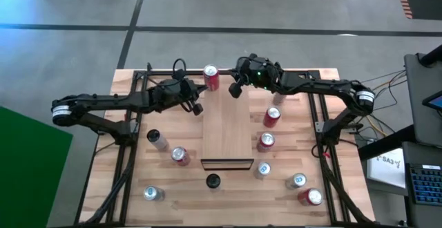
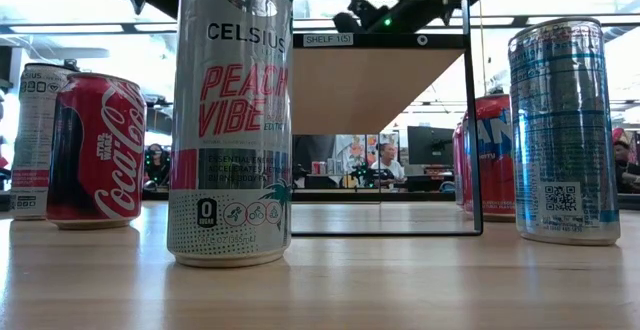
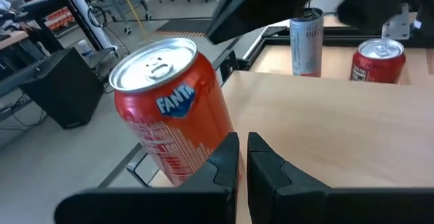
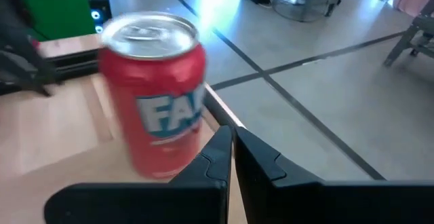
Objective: Place canned beverage on shelf
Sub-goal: Put the top left orange soda can on the shelf
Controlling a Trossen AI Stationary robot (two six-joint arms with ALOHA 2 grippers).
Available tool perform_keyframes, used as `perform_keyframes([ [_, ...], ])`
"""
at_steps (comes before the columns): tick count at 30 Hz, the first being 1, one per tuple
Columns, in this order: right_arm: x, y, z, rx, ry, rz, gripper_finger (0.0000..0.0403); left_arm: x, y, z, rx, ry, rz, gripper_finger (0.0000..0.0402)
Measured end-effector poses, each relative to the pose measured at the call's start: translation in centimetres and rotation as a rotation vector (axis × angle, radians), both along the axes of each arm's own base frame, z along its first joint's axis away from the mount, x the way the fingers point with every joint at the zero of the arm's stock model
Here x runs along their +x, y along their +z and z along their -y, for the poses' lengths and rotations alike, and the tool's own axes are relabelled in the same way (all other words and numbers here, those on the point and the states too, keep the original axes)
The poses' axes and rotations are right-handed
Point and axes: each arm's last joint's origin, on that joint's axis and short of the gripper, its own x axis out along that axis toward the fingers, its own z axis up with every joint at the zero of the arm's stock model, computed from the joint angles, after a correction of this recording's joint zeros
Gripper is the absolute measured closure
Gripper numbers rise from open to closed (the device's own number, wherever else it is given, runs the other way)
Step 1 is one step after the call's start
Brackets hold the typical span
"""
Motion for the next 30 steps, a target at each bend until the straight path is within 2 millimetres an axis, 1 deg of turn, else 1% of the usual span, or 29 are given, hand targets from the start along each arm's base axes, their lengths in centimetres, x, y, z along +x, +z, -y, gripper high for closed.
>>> perform_keyframes([
  [3, 0.3, -0.4, 0.6, 0.007, -0.009, -0.013, 0.0392, 0.0, -0.4, 0.0, -0.007, 0.002, -0.008, 0.0402],
  [10, 0.8, -0.8, 1.6, 0.024, 0.008, -0.009, 0.0392, 0.0, -0.5, 0.0, -0.007, 0.004, -0.006, 0.0402],
  [14, 1.3, -0.4, 1.7, 0.013, 0.023, 0.003, 0.0392, 0.0, -0.4, -0.2, 0.0, 0.013, 0.003, 0.0402],
  [20, 2.1, -0.7, 2.0, 0.02, 0.057, -0.004, 0.0392, 0.2, -0.5, -0.3, 0.002, 0.019, 0.009, 0.0402],
  [30, 2.0, -0.4, 1.9, 0.022, 0.057, 0.009, 0.0392, 0.2, -0.6, -0.5, 0.004, 0.021, 0.003, 0.0402],
])
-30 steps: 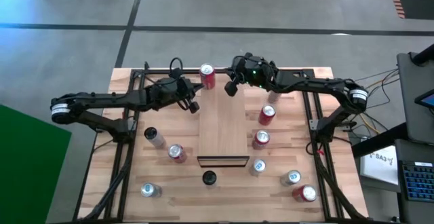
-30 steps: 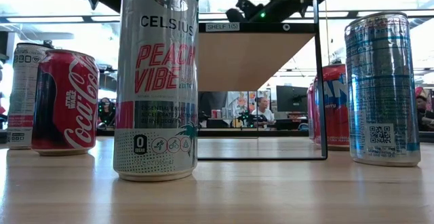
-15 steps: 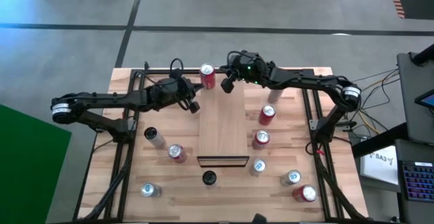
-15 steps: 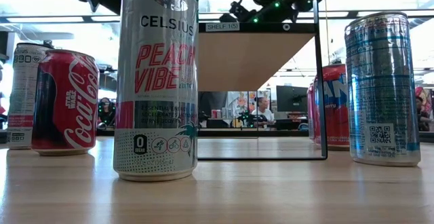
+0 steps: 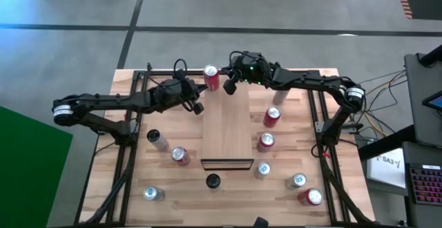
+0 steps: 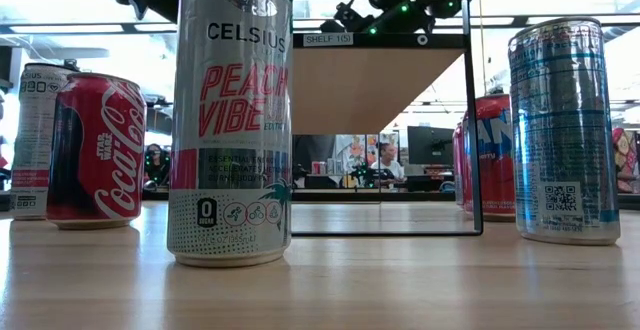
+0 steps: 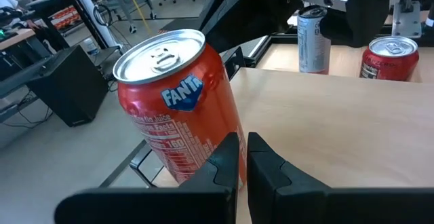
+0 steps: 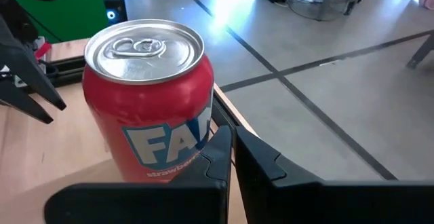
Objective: Place canned beverage on shelf
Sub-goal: Put the top left orange soda can on the shelf
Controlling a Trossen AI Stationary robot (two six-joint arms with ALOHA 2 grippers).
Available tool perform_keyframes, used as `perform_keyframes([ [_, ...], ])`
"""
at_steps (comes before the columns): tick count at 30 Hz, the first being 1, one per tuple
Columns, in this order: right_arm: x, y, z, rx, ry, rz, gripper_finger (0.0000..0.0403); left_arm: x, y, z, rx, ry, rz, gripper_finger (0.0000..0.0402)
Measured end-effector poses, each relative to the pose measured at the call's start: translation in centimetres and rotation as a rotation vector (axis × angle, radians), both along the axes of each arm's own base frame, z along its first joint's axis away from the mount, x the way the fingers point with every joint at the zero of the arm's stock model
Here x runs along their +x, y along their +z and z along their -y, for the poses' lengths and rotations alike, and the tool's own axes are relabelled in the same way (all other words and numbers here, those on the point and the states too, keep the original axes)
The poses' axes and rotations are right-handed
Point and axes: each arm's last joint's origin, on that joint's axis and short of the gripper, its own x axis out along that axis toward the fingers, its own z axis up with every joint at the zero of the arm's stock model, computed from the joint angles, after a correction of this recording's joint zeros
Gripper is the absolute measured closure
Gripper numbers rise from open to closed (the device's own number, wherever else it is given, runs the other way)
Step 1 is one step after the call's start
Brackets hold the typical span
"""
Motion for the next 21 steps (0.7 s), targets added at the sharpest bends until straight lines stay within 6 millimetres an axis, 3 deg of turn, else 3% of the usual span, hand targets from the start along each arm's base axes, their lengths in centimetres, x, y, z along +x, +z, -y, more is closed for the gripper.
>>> perform_keyframes([
  [21, 0.08, -0.05, -0.16, -0.021, 0.034, -0.014, 0.0392, 0.44, -0.75, -0.24, -0.012, 0.009, -0.024, 0.0402],
])
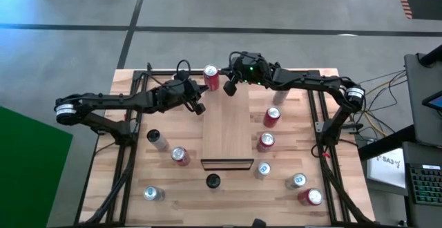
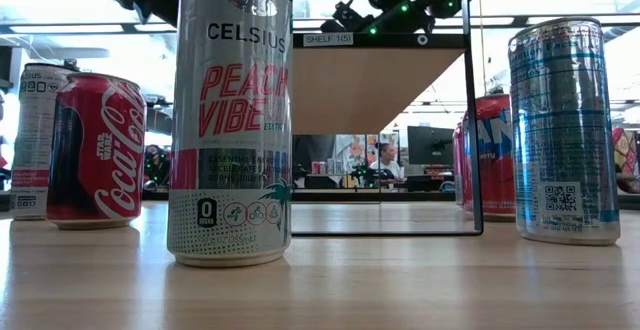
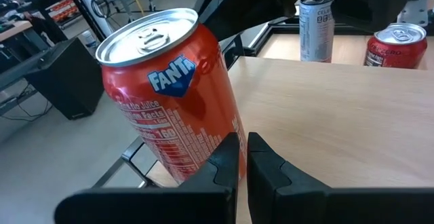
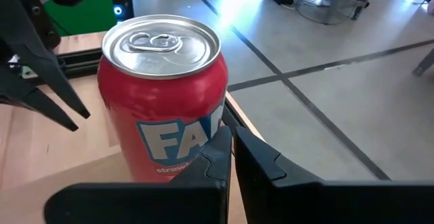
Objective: Place canned beverage on shelf
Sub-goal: Put the top left orange soda can on the shelf
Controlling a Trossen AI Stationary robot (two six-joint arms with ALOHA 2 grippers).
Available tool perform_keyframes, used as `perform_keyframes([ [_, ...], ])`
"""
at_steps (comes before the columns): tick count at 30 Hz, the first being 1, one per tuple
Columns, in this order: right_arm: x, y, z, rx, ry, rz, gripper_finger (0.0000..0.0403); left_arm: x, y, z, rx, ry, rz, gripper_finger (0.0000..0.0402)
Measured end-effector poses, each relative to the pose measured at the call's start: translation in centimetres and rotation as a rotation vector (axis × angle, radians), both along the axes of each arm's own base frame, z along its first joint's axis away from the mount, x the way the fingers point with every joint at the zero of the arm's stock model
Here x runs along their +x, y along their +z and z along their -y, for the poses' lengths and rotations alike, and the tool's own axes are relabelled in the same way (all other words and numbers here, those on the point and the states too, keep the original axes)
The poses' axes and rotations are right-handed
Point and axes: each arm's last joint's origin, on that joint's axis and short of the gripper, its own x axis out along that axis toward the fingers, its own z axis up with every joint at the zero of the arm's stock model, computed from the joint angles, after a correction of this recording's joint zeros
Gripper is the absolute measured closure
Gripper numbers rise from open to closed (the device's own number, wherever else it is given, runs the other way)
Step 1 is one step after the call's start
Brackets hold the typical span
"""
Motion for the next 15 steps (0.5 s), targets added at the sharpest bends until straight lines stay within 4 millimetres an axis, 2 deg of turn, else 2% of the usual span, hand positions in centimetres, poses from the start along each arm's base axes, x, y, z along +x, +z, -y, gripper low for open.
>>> perform_keyframes([
  [15, 0.04, -0.02, -0.12, 0.014, 0.042, 0.005, 0.0392, -0.1, -0.02, -0.12, 0.013, 0.05, -0.006, 0.0402],
])
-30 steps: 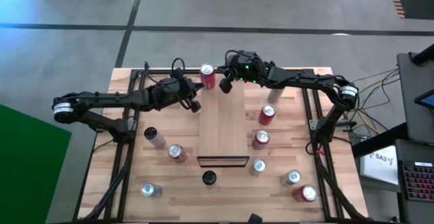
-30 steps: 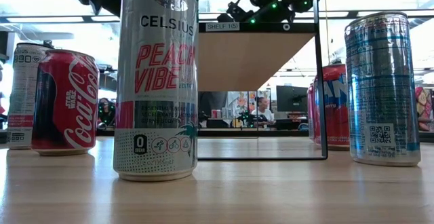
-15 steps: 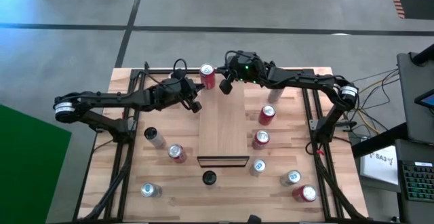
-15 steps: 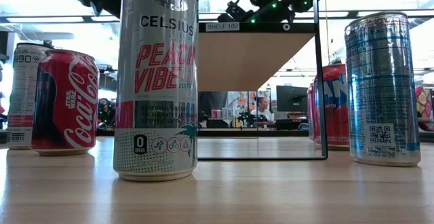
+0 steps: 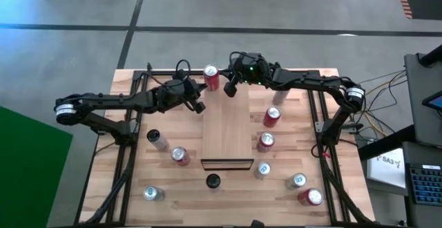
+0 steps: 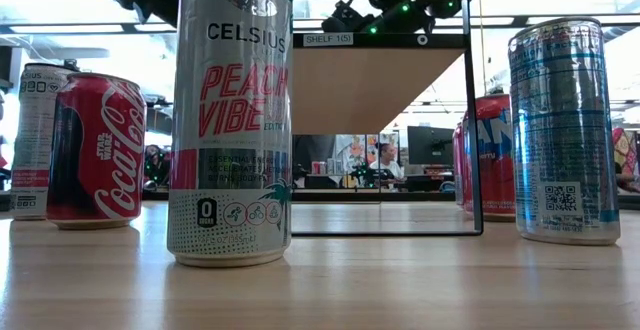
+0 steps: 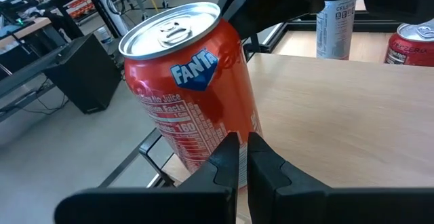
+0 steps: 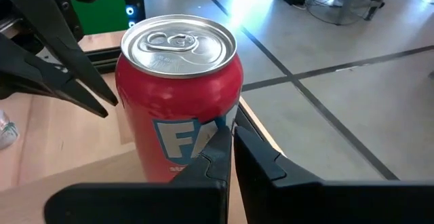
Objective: Place canned beverage on shelf
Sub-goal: Put the top left orange soda can on the shelf
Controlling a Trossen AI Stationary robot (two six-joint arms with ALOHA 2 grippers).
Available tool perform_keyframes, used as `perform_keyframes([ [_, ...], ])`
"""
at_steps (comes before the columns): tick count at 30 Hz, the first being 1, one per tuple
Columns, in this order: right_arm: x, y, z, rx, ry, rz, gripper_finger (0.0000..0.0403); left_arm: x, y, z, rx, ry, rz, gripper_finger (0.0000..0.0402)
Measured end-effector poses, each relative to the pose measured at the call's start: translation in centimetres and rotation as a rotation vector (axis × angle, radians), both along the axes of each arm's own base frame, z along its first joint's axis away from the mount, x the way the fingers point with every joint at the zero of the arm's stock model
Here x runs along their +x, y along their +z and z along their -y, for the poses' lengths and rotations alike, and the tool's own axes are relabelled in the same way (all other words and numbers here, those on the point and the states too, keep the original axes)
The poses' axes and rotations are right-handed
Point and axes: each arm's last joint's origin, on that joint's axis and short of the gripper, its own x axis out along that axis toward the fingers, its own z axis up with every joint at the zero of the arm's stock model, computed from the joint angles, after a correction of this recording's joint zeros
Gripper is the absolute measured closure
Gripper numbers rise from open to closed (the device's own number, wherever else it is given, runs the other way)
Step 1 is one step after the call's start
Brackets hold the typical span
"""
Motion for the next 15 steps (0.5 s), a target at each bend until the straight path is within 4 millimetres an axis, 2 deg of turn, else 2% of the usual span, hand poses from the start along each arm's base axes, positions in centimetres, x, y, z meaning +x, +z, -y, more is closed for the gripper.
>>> perform_keyframes([
  [15, 0.14, -0.07, -0.54, -0.013, 0.06, -0.019, 0.0392, 0.01, 0.03, 0.0, -0.002, 0.002, 0.006, 0.0402],
])
